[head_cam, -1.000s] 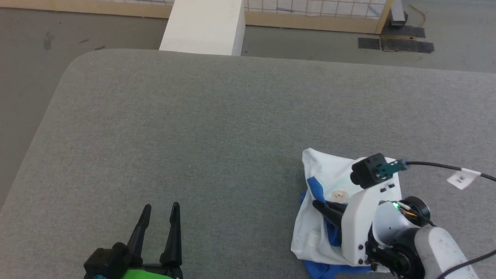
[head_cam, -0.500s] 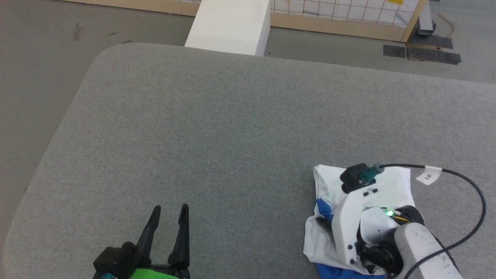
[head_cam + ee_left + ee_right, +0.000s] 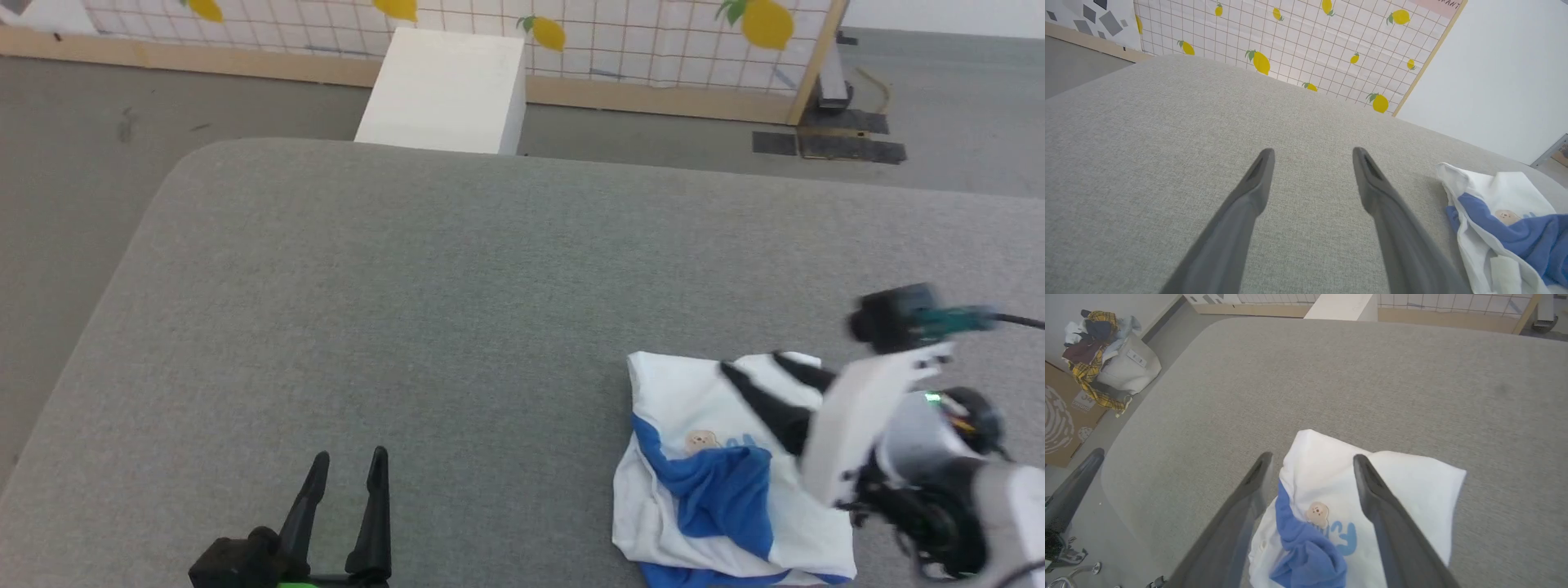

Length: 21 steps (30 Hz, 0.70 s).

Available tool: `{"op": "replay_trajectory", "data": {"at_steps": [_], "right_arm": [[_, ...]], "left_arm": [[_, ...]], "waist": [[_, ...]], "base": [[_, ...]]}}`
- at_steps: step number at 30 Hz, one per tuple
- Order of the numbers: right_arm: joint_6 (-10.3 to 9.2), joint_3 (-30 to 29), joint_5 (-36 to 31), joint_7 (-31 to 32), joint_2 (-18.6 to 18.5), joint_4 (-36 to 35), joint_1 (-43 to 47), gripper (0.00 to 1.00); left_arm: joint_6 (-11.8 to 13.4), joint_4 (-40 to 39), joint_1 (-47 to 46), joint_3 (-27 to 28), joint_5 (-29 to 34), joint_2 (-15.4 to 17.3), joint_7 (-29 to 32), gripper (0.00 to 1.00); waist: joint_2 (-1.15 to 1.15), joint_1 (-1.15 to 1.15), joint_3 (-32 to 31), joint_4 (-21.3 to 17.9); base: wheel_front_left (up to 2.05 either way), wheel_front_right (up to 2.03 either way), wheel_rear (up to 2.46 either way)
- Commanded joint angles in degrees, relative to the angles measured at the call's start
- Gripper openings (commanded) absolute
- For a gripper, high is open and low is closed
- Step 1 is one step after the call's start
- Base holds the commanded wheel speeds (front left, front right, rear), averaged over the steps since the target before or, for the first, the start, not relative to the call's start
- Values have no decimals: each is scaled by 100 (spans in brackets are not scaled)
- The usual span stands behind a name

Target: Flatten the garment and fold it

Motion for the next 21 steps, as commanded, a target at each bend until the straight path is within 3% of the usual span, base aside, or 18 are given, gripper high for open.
{"op": "replay_trajectory", "data": {"at_steps": [1,4,8,14,21], "right_arm": [[-9,-237,-59,-171,-20,-142,181,100],[-9,-823,-170,-423,42,-404,549,100],[-9,-1175,-236,-477,81,-465,991,100],[-9,-1158,-210,-636,171,-60,1076,100],[-9,-1105,-156,-580,161,671,780,100]], "left_arm": [[-1,-49,68,28,24,-25,-22,100],[-9,-111,102,73,58,-23,-22,100],[-26,-170,88,65,81,-23,-22,100],[-49,-172,-56,34,101,-23,-22,100],[-70,-109,-192,-12,119,17,-22,100]], "waist": [[0,0,-52,-152],[0,0,-19,-286],[0,0,89,-413],[0,0,294,-443],[0,0,489,-196]], "base": [[0,0,0],[0,0,0],[0,0,0],[0,0,0],[0,0,0]]}}
